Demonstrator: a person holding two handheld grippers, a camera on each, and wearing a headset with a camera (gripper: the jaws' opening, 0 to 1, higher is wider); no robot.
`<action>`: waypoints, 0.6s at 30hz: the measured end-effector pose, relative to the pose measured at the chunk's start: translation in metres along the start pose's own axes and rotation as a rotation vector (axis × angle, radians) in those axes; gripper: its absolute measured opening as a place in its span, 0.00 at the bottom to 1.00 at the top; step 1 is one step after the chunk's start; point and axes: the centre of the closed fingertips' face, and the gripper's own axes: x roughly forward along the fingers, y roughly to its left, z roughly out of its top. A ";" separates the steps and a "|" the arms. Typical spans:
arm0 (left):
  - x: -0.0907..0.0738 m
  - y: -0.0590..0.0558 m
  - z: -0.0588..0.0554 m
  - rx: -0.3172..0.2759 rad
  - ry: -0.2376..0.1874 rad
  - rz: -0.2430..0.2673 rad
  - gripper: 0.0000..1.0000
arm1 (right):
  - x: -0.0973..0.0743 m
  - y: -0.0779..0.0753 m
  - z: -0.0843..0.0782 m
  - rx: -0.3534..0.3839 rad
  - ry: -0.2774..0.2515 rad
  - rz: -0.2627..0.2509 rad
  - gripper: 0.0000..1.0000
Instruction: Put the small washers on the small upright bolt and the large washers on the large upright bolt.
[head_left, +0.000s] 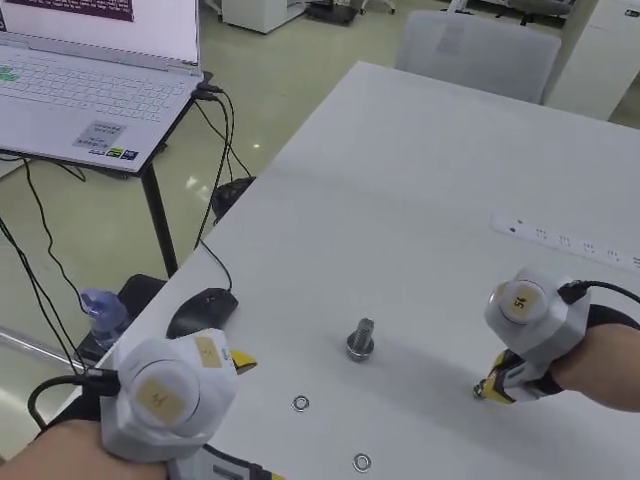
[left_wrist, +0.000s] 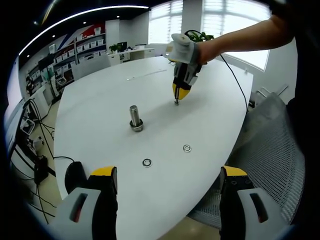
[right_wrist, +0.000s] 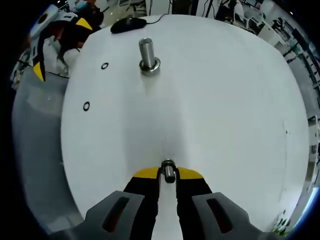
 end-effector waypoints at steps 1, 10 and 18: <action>0.000 0.000 -0.001 0.001 0.002 0.000 0.84 | 0.001 0.000 0.000 -0.003 0.002 0.002 0.13; -0.001 0.001 -0.002 -0.015 0.001 0.005 0.85 | 0.010 -0.004 0.001 0.006 0.018 0.015 0.13; 0.000 0.002 -0.002 -0.016 0.005 0.005 0.83 | 0.010 -0.005 0.001 -0.002 0.027 0.019 0.13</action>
